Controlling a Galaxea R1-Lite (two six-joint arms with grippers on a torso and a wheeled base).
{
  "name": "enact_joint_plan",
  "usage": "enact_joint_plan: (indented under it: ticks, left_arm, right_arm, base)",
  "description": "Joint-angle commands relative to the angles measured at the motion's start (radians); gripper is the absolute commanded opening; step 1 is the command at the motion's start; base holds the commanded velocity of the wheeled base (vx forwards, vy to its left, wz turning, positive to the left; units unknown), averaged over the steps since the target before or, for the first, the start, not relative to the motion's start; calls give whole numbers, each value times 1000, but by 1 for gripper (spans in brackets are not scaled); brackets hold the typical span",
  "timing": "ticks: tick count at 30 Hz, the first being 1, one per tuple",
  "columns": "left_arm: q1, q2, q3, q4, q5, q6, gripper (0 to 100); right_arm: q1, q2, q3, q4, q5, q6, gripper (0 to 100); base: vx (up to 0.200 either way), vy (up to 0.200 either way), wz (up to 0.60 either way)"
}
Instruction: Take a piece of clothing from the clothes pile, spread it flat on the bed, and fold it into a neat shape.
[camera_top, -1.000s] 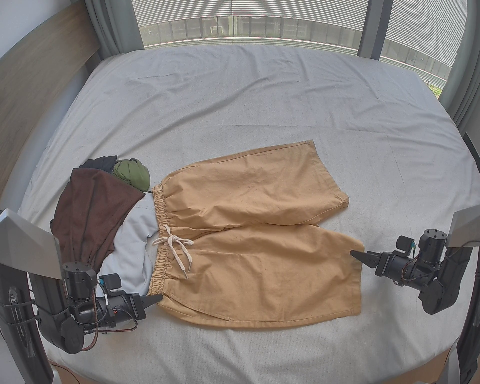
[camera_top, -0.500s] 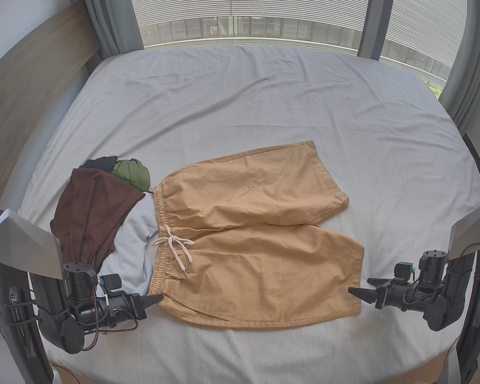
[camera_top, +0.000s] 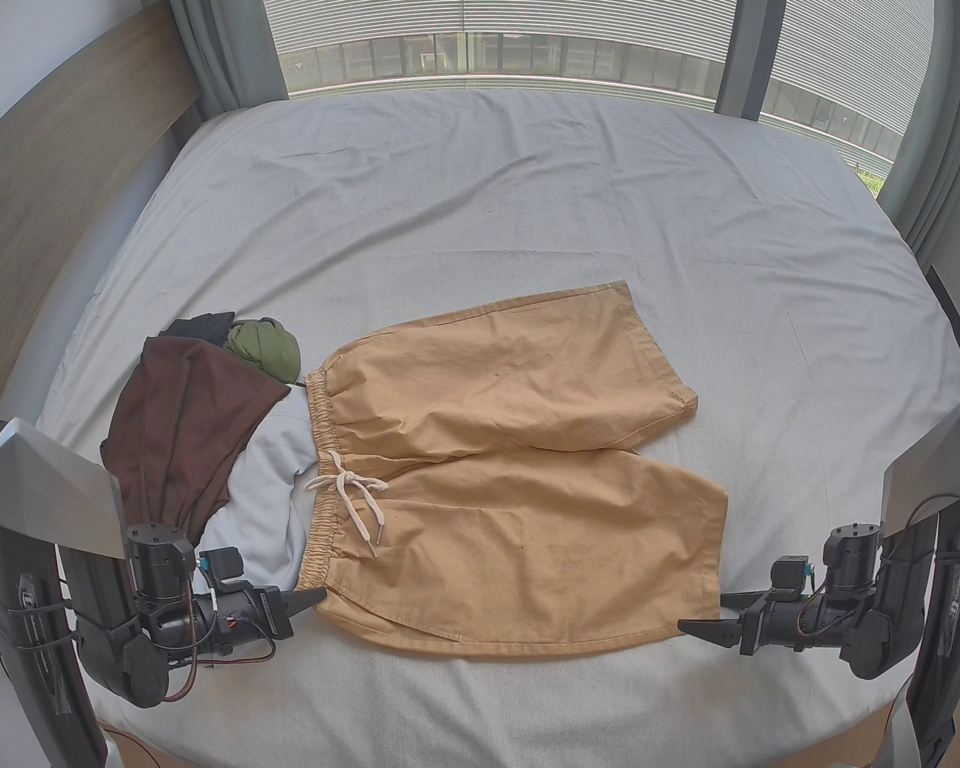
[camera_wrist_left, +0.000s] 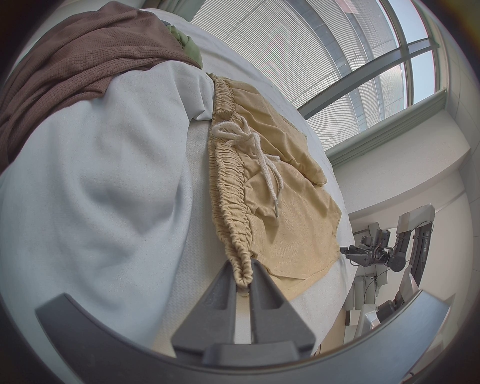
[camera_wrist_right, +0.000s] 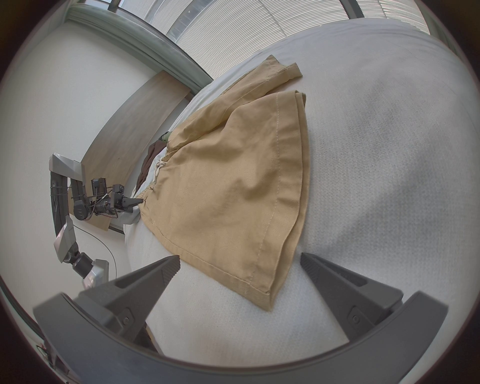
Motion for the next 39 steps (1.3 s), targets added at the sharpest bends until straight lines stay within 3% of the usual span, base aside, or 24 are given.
enact_joint_plan:
  ticks: [1, 11, 12, 26, 39]
  left_arm:
    - [0, -2, 0, -1, 0, -1, 0]
    - [0, -2, 0, -1, 0, 1, 0]
    - [0, -2, 0, -1, 0, 1, 0]
    - [2, -3, 3, -1, 0, 2, 0]
    - [3, -62, 141, 9, -10, -4, 0]
  right_arm:
    - [1, 15, -1, 1, 10, 4, 100]
    - [-5, 37, -30, -1, 25, 19, 100]
    - [-5, 37, -33, -1, 25, 26, 0]
    - [-7, 24, -43, -1, 21, 38, 0]
    - [19, -54, 49, 11, 19, 61, 0]
  base:
    - [0, 0, 0]
    - [0, 0, 0]
    - [0, 0, 0]
    - [0, 0, 0]
    - [0, 0, 0]
